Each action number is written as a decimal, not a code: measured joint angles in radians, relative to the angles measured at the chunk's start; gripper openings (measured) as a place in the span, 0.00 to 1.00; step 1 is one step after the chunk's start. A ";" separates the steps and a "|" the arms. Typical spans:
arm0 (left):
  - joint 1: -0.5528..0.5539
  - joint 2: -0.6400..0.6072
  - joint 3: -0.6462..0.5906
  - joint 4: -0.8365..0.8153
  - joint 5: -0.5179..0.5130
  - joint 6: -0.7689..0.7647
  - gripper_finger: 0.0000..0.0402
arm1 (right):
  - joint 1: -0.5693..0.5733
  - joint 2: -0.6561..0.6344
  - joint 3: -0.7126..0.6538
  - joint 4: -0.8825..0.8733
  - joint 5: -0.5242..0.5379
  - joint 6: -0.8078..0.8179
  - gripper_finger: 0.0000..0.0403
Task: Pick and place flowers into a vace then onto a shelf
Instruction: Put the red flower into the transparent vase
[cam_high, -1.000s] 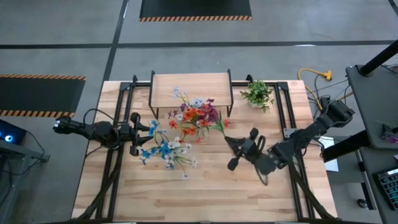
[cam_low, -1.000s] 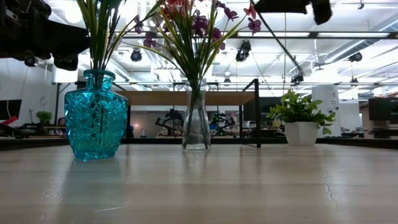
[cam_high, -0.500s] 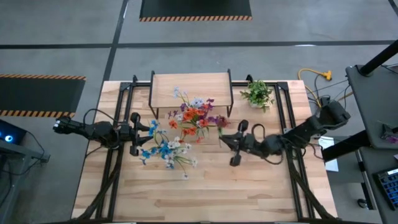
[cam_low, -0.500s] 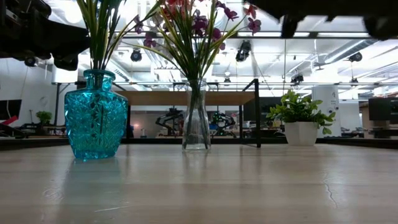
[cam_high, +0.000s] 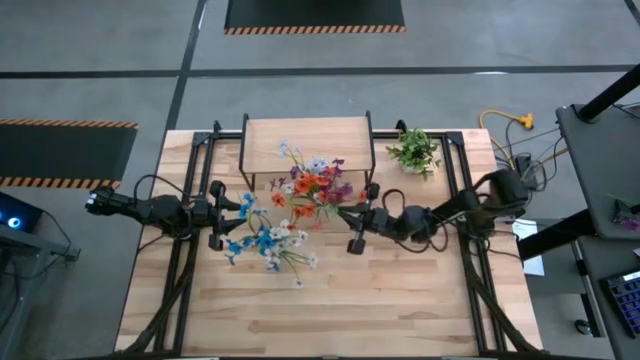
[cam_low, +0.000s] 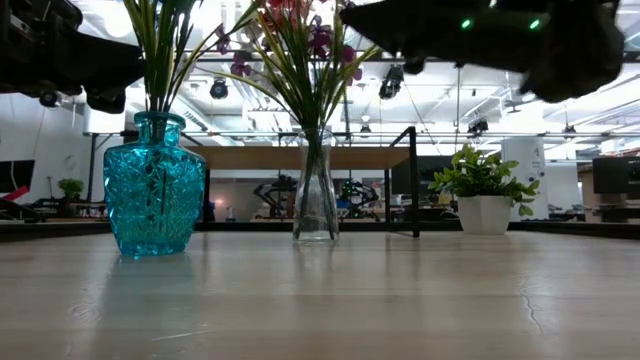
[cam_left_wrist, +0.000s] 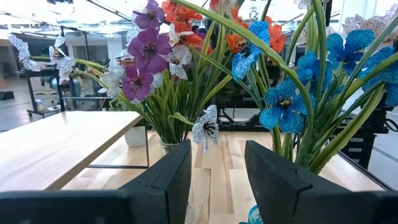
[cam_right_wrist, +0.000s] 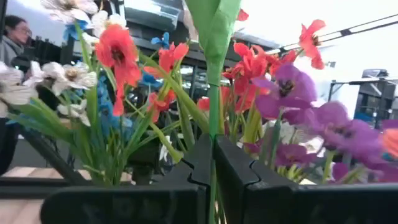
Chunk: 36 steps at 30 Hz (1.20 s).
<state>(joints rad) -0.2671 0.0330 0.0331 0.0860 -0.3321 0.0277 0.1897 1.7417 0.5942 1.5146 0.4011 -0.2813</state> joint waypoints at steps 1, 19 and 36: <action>0.000 0.000 0.000 0.000 0.000 0.000 0.33 | -0.012 0.020 0.012 0.010 -0.019 0.005 0.02; 0.000 0.000 0.000 0.001 0.000 0.000 0.33 | -0.068 0.065 0.113 0.037 -0.070 -0.129 0.02; 0.000 0.000 0.000 0.001 0.000 0.000 0.33 | -0.111 0.074 0.124 0.011 -0.136 -0.169 0.02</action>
<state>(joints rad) -0.2669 0.0330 0.0334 0.0868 -0.3321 0.0277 0.0784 1.8153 0.7182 1.5261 0.2655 -0.4508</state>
